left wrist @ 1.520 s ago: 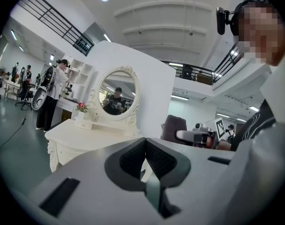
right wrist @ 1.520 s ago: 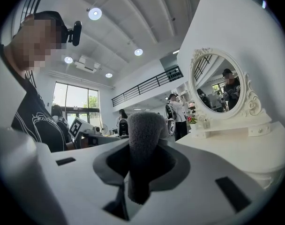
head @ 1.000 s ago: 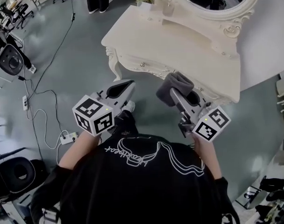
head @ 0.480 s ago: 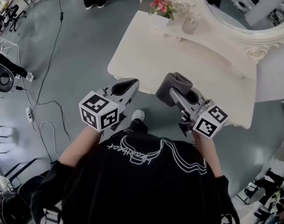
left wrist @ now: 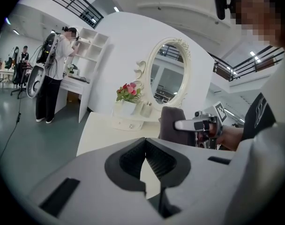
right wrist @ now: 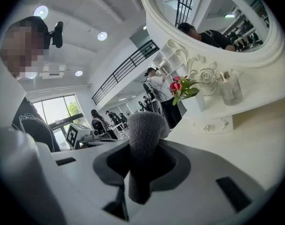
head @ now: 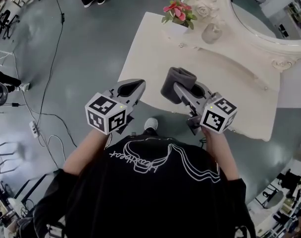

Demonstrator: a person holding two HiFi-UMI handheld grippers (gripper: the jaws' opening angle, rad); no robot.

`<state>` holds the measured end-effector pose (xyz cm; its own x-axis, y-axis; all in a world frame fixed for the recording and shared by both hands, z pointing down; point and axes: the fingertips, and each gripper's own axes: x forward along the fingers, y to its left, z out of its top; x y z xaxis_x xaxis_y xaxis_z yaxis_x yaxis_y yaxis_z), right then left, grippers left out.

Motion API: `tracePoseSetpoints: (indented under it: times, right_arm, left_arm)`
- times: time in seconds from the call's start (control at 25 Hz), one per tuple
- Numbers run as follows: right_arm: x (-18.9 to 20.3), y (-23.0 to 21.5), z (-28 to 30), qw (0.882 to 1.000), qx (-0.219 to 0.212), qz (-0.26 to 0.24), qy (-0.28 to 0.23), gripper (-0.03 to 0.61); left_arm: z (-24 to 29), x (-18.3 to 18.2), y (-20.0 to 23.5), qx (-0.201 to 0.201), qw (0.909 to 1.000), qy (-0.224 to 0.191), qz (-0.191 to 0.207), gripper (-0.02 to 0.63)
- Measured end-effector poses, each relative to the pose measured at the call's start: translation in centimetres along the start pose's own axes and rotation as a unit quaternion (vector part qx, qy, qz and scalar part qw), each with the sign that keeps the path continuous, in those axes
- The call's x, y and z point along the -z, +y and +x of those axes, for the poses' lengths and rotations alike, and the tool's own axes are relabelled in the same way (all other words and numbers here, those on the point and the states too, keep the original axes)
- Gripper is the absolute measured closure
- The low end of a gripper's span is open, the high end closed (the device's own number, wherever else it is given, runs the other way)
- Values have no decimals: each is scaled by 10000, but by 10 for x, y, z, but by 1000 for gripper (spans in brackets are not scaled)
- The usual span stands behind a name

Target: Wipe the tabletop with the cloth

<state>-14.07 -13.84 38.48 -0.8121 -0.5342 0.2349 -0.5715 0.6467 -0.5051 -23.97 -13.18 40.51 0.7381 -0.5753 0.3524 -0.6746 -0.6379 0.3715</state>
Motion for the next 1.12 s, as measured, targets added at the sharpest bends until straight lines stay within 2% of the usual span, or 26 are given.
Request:
tracePoseSetpoints:
  times: [0.44,0.68,0.96,1.12]
  right_arm:
    - [-7,-35,104,9980,-212,321,503,494]
    - [-1,-56,157,9905,-297,1090,779,494]
    - [22,-73,208,9794,-163,1667,1128,494]
    - [30,-85,227,9746,151,1894,1187,497]
  left_arm:
    - [0,-2,64,-473,9986,43,-222,611]
    - [-2,2,90,-690,9963,37,-502,611]
    - [-7,16,109,-878,9937,245,-656,611]
    - [-6,19,113,-845,9931,303,-761,611]
